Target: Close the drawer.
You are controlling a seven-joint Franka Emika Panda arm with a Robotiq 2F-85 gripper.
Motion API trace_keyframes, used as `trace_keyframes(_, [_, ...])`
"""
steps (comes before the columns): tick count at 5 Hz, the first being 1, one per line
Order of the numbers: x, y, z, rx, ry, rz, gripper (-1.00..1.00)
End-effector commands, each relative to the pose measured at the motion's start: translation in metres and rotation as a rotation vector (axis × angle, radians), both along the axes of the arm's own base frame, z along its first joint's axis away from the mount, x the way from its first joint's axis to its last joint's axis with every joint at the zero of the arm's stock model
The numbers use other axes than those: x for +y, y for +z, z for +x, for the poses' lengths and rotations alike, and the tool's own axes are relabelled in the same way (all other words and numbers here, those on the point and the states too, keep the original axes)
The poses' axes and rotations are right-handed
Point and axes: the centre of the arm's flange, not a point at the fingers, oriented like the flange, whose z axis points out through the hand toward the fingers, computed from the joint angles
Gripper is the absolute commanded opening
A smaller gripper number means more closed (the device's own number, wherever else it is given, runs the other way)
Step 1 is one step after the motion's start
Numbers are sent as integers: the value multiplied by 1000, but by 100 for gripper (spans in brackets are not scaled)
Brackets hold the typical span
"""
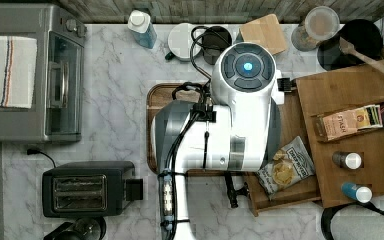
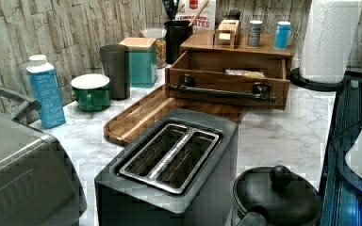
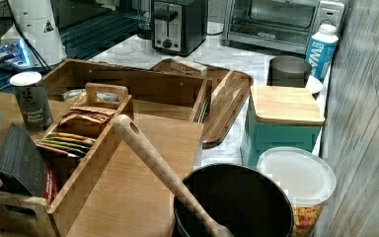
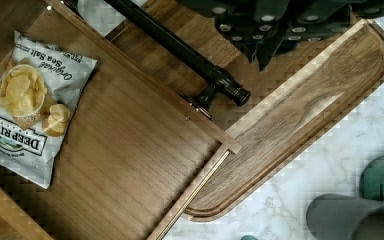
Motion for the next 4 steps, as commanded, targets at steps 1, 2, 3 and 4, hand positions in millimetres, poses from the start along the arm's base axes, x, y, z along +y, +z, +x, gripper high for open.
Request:
trace_keyframes(1, [-1, 0, 0, 0, -1, 0, -100])
trace_keyframes(2, [12, -20, -9, 20, 78, 39, -100])
trace_keyframes(3, [49, -35, -31, -21, 276, 31, -100])
trace_keyframes(4, [92, -42, -42, -37, 353, 35, -100])
